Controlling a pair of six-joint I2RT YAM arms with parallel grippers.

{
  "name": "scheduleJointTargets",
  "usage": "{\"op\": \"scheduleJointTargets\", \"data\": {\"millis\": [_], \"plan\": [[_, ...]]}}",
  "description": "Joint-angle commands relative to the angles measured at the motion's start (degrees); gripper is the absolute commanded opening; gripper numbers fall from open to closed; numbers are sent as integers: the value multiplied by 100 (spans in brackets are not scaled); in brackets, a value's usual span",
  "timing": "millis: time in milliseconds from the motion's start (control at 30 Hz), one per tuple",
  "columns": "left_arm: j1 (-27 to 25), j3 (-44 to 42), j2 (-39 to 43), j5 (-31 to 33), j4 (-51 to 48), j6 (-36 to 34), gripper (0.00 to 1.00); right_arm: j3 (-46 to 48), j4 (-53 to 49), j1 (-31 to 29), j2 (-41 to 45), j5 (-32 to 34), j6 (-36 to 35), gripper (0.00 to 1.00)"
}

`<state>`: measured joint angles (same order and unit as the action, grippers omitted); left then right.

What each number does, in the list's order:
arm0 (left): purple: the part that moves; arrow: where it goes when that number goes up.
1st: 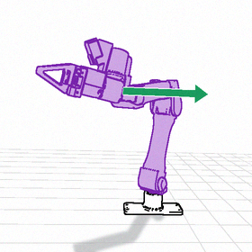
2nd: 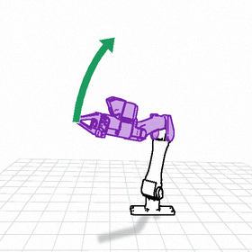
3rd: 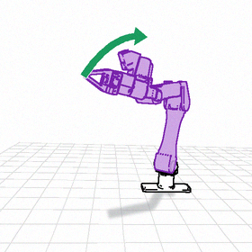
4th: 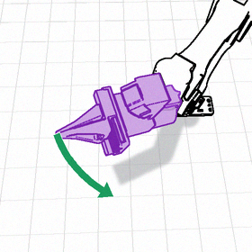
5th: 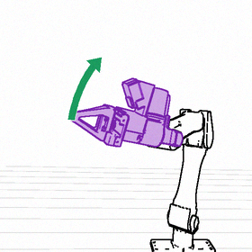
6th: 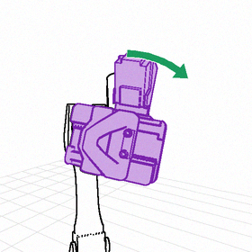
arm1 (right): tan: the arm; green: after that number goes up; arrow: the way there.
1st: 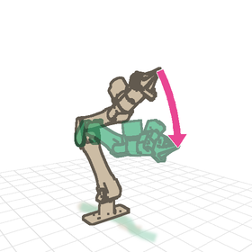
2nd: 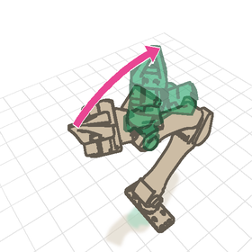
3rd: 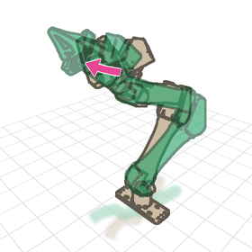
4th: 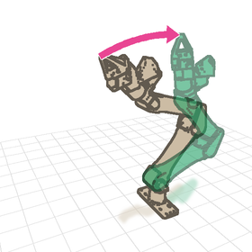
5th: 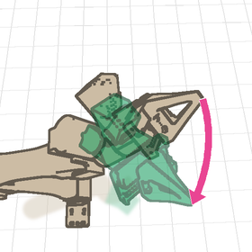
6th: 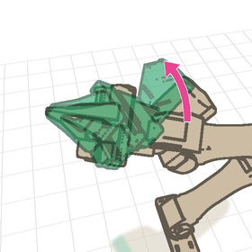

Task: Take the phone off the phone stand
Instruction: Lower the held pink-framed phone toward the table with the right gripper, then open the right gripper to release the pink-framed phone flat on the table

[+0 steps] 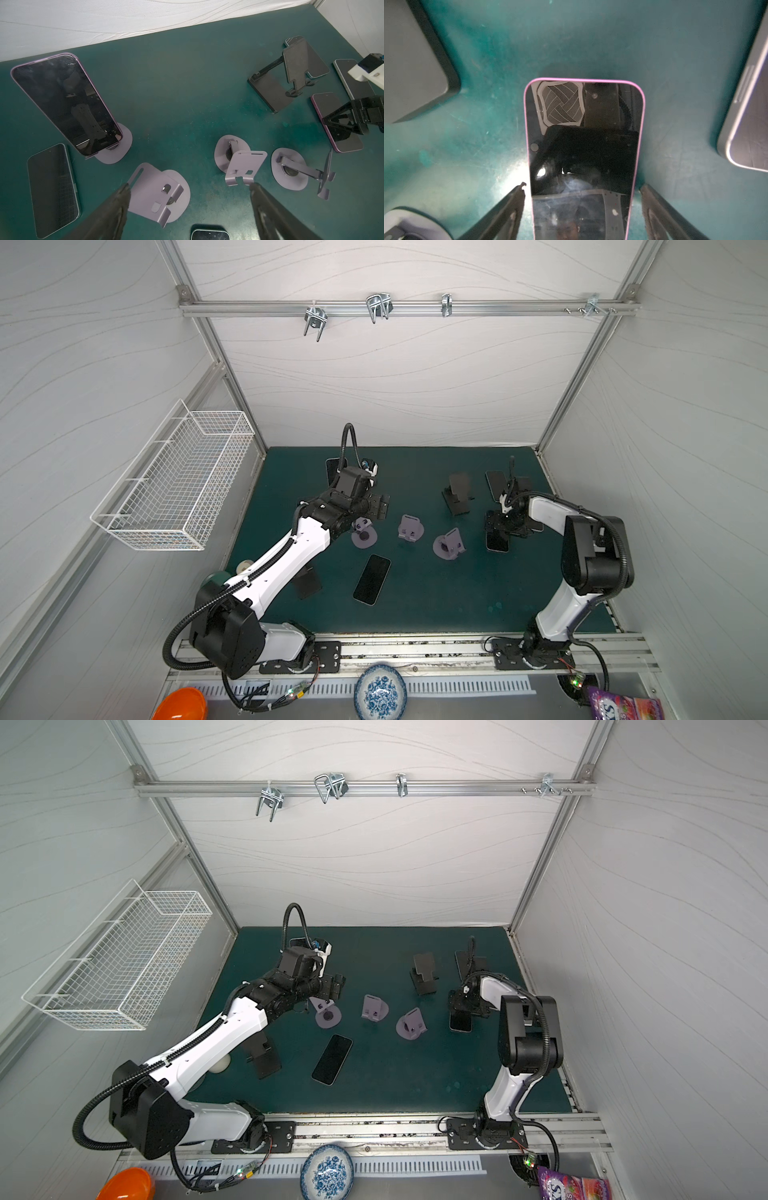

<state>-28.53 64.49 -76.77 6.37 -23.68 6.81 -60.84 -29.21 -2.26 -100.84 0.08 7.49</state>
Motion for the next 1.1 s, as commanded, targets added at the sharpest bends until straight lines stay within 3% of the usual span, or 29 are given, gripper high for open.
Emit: {"op": "scheduleJointTargets", "data": {"millis": [0,600,1067], "plan": [[-3,185,-30,173,153,-91,91,-41,-338,33,-27,171,17,90],[-3,186,-127,523,374,-469,92,-436,-576,33,531,253,157,99],[67,480,-303,909,660,-949,92,-656,-891,33,1380,495,199,98]]}}
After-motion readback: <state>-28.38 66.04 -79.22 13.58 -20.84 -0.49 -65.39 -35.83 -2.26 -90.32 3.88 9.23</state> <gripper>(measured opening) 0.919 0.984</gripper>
